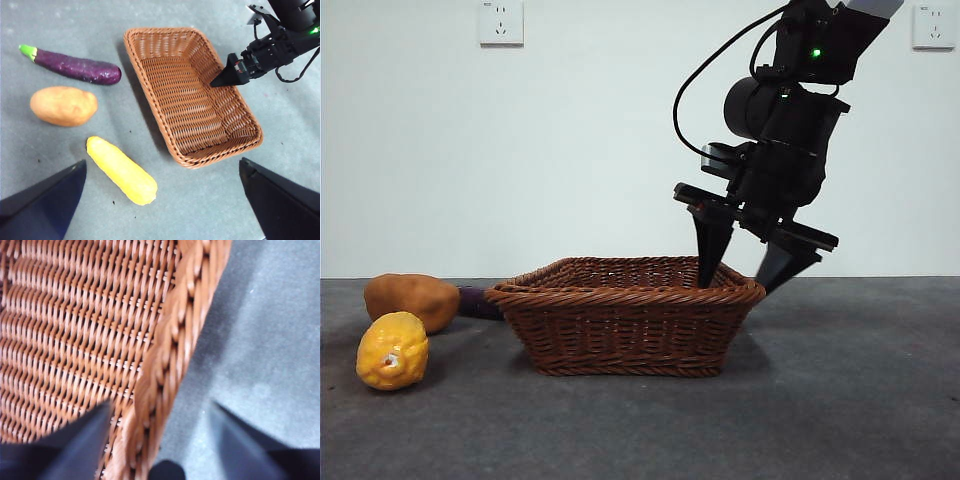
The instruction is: Help me put the vegetables on the table into the basket
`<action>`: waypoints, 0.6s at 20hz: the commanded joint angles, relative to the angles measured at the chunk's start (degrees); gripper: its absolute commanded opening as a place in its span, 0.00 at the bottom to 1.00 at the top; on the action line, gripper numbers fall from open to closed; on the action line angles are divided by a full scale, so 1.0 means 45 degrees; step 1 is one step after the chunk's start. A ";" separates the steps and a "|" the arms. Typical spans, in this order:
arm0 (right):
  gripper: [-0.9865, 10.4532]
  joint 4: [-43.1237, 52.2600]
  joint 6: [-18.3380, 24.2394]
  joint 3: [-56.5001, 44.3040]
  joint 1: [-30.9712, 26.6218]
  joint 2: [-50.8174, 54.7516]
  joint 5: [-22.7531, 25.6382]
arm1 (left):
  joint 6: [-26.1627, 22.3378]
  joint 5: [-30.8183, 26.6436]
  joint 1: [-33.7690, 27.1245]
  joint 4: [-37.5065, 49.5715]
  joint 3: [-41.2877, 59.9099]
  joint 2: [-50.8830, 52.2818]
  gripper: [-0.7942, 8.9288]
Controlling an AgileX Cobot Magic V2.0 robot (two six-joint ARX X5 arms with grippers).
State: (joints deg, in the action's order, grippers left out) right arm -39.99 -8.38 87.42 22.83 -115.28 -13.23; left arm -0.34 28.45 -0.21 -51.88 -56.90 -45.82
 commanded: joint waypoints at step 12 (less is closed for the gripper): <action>0.08 0.0826 -0.0369 0.0024 0.0214 0.1603 0.0039 | 0.0636 -0.0952 0.0141 -0.0170 0.0005 -0.2579 0.73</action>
State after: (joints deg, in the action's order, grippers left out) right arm -37.56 -10.72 87.53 23.75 -109.16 -13.23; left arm 2.00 23.86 0.40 -52.69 -56.90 -57.69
